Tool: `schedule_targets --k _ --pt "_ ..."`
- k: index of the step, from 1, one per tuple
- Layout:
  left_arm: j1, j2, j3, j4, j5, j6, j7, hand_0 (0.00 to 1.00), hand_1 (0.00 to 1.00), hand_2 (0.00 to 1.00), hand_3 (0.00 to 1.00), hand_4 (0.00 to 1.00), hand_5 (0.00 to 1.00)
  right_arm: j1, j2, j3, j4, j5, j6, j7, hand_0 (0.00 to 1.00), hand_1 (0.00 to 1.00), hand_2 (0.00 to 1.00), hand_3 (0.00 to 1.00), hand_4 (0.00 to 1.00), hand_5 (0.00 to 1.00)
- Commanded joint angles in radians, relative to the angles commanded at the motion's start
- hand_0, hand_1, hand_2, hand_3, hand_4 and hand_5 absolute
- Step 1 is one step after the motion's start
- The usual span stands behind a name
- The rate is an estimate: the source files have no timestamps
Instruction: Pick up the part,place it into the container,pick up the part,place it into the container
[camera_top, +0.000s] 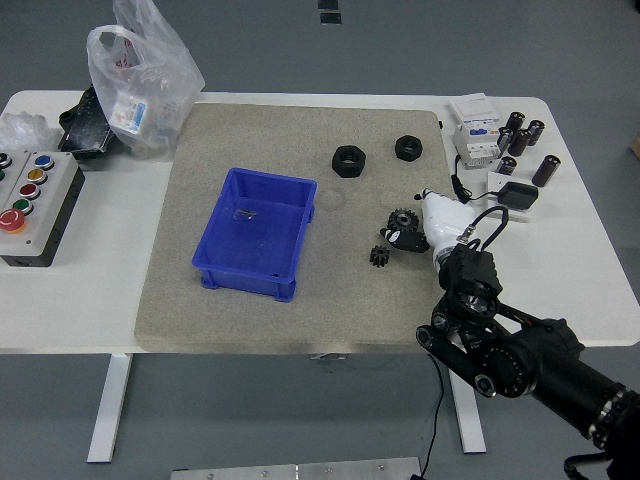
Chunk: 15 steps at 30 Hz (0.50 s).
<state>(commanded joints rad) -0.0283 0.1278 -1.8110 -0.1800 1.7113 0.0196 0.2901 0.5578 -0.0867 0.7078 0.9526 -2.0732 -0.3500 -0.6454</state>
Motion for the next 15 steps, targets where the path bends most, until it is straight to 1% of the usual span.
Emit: schedule_targets --k 3,4,15 --pt "0.000 0.000 0.000 0.000 0.000 0.000 0.000 0.612 0.603 0.586 0.621 0.623 0.334 0.000 0.001 -0.004 -0.002 0.002 -0.003 0.000 0.436 0.659 0.716 0.790 0.887 0.487" --pt "0.000 0.000 0.000 0.000 0.000 0.000 0.000 0.612 0.603 0.586 0.621 0.623 0.334 0.001 0.001 -0.005 -0.002 0.003 -0.005 0.000 0.386 0.620 0.690 0.779 0.811 0.386" --pt "-0.001 0.000 0.001 0.000 0.000 0.000 0.000 0.611 0.603 0.586 0.621 0.623 0.333 0.005 0.002 -0.020 -0.006 0.009 -0.010 0.011 0.365 0.602 0.687 0.776 0.824 0.389"
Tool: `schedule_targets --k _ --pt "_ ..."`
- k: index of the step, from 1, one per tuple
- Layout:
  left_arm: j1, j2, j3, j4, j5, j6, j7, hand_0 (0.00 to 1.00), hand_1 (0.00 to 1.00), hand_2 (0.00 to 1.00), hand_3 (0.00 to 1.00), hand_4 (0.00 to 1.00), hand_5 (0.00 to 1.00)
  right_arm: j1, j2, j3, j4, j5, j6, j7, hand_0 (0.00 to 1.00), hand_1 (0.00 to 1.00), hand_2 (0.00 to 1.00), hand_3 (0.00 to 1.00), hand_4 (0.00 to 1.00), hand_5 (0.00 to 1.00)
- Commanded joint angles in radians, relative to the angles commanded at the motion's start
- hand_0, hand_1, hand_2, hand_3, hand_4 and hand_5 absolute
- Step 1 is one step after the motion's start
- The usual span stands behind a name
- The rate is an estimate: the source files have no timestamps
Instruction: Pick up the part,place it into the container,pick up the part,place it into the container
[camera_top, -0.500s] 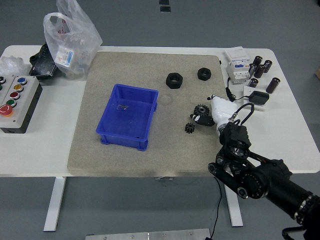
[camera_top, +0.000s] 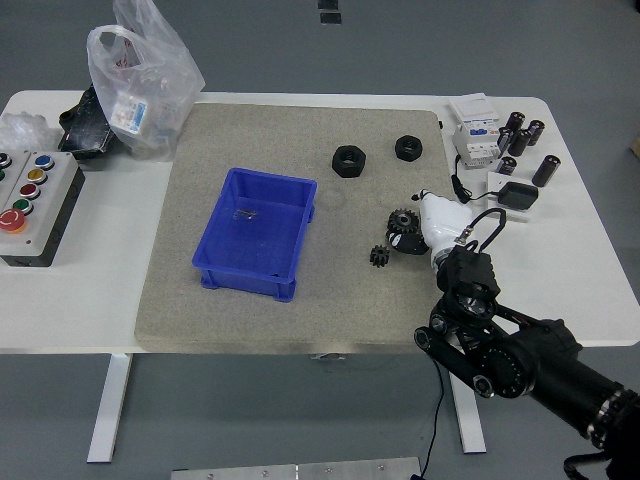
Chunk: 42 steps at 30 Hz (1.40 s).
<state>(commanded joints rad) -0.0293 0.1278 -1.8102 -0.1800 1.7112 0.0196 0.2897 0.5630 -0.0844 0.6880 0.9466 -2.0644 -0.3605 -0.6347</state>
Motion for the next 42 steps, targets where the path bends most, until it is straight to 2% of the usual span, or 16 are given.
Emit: schedule_targets --k 1,6,7,18,19,24,25,30,31,36,37,42 --pt "0.000 0.000 0.000 0.000 0.000 0.000 0.000 0.611 0.603 0.586 0.621 0.623 0.333 0.000 0.000 -0.001 -0.001 0.001 0.000 0.001 0.357 0.591 0.685 0.777 0.871 0.440" --pt "0.000 0.000 0.001 0.000 0.000 0.000 0.000 0.611 0.603 0.586 0.621 0.623 0.333 0.003 0.002 -0.008 -0.005 0.004 -0.003 0.007 0.357 0.591 0.685 0.777 0.871 0.440" --pt "0.000 0.000 0.002 0.000 -0.001 0.000 0.000 0.612 0.603 0.586 0.621 0.622 0.333 0.003 0.003 -0.009 -0.006 0.005 -0.003 0.007 0.345 0.578 0.682 0.775 0.894 0.476" --pt "-0.001 0.007 0.014 0.000 -0.009 -0.003 -0.005 0.611 0.603 0.586 0.621 0.623 0.333 0.006 0.001 -0.018 -0.010 -0.001 -0.006 0.002 0.339 0.569 0.679 0.769 0.906 0.493" --pt "-0.002 0.008 0.016 0.000 -0.010 -0.004 -0.006 0.611 0.603 0.586 0.621 0.623 0.333 0.006 0.000 -0.018 -0.011 -0.001 -0.006 0.001 0.330 0.553 0.647 0.717 0.746 0.341" --pt "0.001 0.008 0.013 0.000 -0.006 -0.004 -0.004 0.611 0.603 0.586 0.621 0.623 0.333 0.004 -0.004 -0.016 -0.017 -0.001 -0.006 -0.004 0.330 0.553 0.647 0.717 0.746 0.341" --pt "0.002 0.007 0.011 0.000 -0.005 -0.003 -0.002 0.611 0.603 0.586 0.621 0.623 0.334 0.003 -0.004 -0.016 -0.019 0.000 -0.005 -0.004 0.321 0.469 0.502 0.584 0.177 0.270" --pt "0.005 0.004 0.012 0.000 -0.006 -0.004 0.000 0.611 0.603 0.586 0.621 0.623 0.334 -0.002 -0.006 -0.020 -0.027 0.002 -0.003 -0.004 0.321 0.469 0.502 0.584 0.177 0.270" --pt "0.004 0.005 0.014 0.000 -0.009 -0.004 -0.001 0.611 0.603 0.585 0.621 0.623 0.333 -0.003 -0.007 -0.021 -0.029 0.002 -0.003 -0.003 0.298 0.431 0.413 0.485 0.002 0.172" --pt "0.003 0.009 0.017 0.000 -0.013 -0.003 -0.003 0.611 0.603 0.585 0.621 0.623 0.333 -0.003 -0.010 -0.028 -0.036 0.005 -0.009 0.004 0.298 0.431 0.413 0.485 0.002 0.172" --pt "0.003 0.010 0.017 0.000 -0.013 -0.003 -0.003 0.612 0.603 0.586 0.621 0.623 0.333 -0.002 -0.011 -0.029 -0.035 0.004 -0.011 0.006 0.291 0.422 0.381 0.422 0.034 0.070" --pt "0.000 0.008 0.015 0.000 -0.010 -0.003 -0.002 0.612 0.603 0.586 0.621 0.623 0.333 0.008 -0.020 -0.037 0.003 -0.015 -0.033 0.015 0.291 0.422 0.381 0.422 0.034 0.070"
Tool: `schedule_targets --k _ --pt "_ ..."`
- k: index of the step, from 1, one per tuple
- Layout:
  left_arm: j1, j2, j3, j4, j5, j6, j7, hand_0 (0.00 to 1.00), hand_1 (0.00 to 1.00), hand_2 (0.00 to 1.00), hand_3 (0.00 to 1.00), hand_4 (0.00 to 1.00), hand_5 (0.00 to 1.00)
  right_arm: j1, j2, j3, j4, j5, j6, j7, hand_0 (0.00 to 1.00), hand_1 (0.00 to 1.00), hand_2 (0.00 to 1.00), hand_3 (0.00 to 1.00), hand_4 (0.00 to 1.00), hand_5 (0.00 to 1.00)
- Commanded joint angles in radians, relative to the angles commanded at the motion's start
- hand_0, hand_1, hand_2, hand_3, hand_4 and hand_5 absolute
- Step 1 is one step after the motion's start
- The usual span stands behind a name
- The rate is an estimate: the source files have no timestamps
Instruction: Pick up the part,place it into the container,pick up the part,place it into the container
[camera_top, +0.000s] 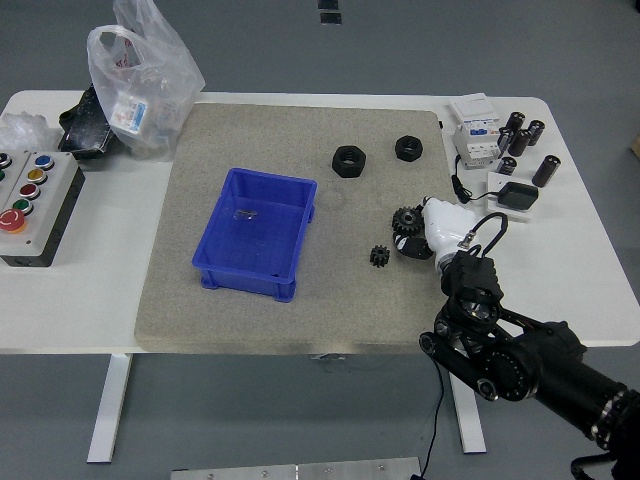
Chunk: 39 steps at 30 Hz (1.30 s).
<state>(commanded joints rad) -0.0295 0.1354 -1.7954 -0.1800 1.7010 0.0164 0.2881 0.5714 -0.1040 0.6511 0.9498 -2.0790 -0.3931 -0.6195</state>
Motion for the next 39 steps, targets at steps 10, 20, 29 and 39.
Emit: schedule_targets --k 10,20,29,39 --pt "-0.006 0.003 0.010 0.000 -0.007 -0.001 -0.004 0.611 0.603 0.586 0.620 0.623 0.334 0.068 -0.008 -0.066 0.130 -0.031 -0.029 0.009 0.277 0.417 0.373 0.409 0.078 0.047" --pt "-0.007 0.006 0.013 0.000 -0.008 -0.001 0.000 0.611 0.603 0.585 0.620 0.623 0.334 0.191 0.063 -0.256 0.291 -0.058 0.062 -0.016 0.565 0.717 0.728 0.676 0.349 0.236" --pt "-0.005 0.005 0.013 0.000 -0.007 -0.001 0.007 0.611 0.603 0.585 0.620 0.622 0.335 0.223 0.104 -0.313 0.277 -0.124 0.128 -0.026 0.730 0.846 0.855 0.794 0.545 0.263" --pt "-0.008 0.005 0.016 0.000 -0.007 -0.002 0.006 0.612 0.603 0.585 0.620 0.622 0.334 0.216 0.104 -0.310 0.231 -0.095 0.136 -0.026 0.747 0.867 0.890 0.898 0.593 0.303"
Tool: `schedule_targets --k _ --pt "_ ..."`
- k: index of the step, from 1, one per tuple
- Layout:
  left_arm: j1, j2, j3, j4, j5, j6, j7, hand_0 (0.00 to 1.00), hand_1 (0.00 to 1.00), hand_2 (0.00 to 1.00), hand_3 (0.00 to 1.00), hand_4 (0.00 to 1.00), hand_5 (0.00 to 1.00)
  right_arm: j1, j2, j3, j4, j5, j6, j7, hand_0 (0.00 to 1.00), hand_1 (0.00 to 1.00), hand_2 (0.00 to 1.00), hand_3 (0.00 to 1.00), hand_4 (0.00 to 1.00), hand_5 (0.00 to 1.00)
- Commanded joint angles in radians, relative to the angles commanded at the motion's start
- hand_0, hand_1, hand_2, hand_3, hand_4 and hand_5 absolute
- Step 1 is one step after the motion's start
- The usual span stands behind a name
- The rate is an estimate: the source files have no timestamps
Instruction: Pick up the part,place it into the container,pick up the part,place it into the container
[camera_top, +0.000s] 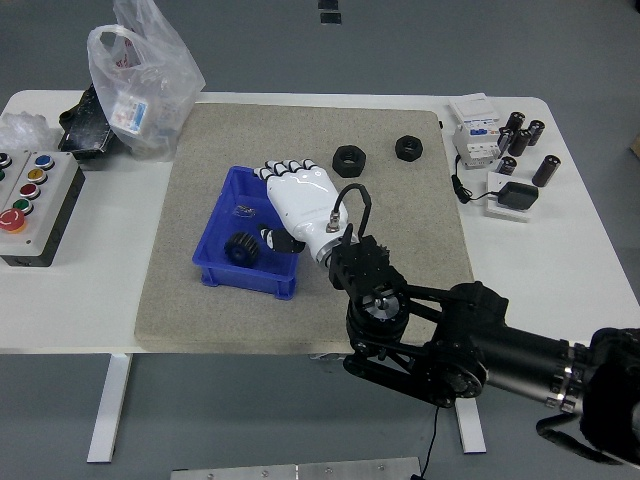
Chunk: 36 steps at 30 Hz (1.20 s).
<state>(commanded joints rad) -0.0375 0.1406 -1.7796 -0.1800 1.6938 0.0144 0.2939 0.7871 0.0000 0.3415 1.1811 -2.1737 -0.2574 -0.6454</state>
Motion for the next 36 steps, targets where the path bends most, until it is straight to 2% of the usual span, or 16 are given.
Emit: schedule_targets --k 3,4,9,10,13,15,16,20,21,22,25,30,36 --pt "-0.001 0.000 0.000 0.000 0.002 -0.001 -0.001 0.612 0.603 0.585 0.620 0.622 0.334 -0.013 -0.008 0.035 0.003 0.004 -0.008 0.007 0.747 0.867 0.890 0.898 0.593 0.303" --pt "-0.002 -0.001 0.000 0.000 0.002 -0.001 -0.001 0.611 0.603 0.585 0.620 0.621 0.334 -0.021 -0.015 0.051 0.009 0.004 -0.015 0.011 0.732 0.855 0.884 0.894 0.608 0.336" --pt "0.000 -0.006 -0.007 0.000 0.008 0.000 -0.003 0.611 0.603 0.585 0.620 0.621 0.334 -0.125 -0.094 0.181 0.080 0.000 -0.057 0.006 0.732 0.855 0.884 0.894 0.608 0.336" --pt "0.002 -0.007 -0.010 0.000 0.010 0.000 -0.003 0.612 0.603 0.585 0.620 0.620 0.333 -0.147 -0.112 0.207 0.095 0.010 -0.061 0.002 0.608 0.773 0.839 0.873 0.615 0.364" --pt "0.007 -0.011 -0.022 0.000 0.020 0.002 -0.002 0.612 0.603 0.585 0.620 0.620 0.333 -0.222 -0.175 0.286 0.129 0.066 -0.088 0.012 0.608 0.773 0.839 0.873 0.615 0.364" --pt "0.009 -0.012 -0.030 0.000 0.026 0.003 -0.002 0.612 0.603 0.585 0.620 0.620 0.333 -0.273 -0.208 0.332 0.143 0.111 -0.124 0.038 0.608 0.773 0.839 0.873 0.615 0.364" --pt "0.010 -0.013 -0.034 0.000 0.030 0.003 -0.003 0.611 0.603 0.585 0.620 0.619 0.332 -0.303 -0.221 0.357 0.149 0.138 -0.148 0.059 0.501 0.717 0.801 0.812 0.610 0.369" --pt "0.009 -0.013 -0.039 0.000 0.037 0.002 -0.006 0.611 0.603 0.585 0.620 0.619 0.332 -0.400 -0.226 0.402 0.165 0.229 -0.211 0.120 0.501 0.717 0.801 0.812 0.610 0.369" --pt "0.007 -0.014 -0.038 0.000 0.036 0.002 -0.007 0.611 0.603 0.585 0.620 0.619 0.332 -0.424 -0.225 0.398 0.173 0.255 -0.225 0.139 0.501 0.717 0.801 0.812 0.610 0.369" --pt "0.006 -0.014 -0.036 0.000 0.035 0.002 -0.008 0.611 0.603 0.585 0.621 0.619 0.332 -0.446 -0.224 0.390 0.181 0.279 -0.237 0.155 0.443 0.678 0.782 0.772 0.606 0.384" --pt "0.003 -0.013 -0.034 0.000 0.035 0.001 -0.009 0.611 0.603 0.585 0.621 0.619 0.332 -0.491 -0.224 0.358 0.194 0.339 -0.255 0.181 0.443 0.678 0.782 0.772 0.606 0.384" --pt "0.002 -0.013 -0.033 0.000 0.037 0.000 -0.009 0.611 0.603 0.585 0.621 0.618 0.331 -0.489 -0.218 0.311 0.164 0.382 -0.255 0.189 0.432 0.669 0.771 0.756 0.603 0.386" --pt "0.005 -0.013 -0.035 0.000 0.040 0.000 -0.007 0.611 0.603 0.585 0.620 0.618 0.331 -0.463 -0.201 0.304 0.108 0.306 -0.227 0.157 0.401 0.645 0.748 0.755 0.593 0.389"
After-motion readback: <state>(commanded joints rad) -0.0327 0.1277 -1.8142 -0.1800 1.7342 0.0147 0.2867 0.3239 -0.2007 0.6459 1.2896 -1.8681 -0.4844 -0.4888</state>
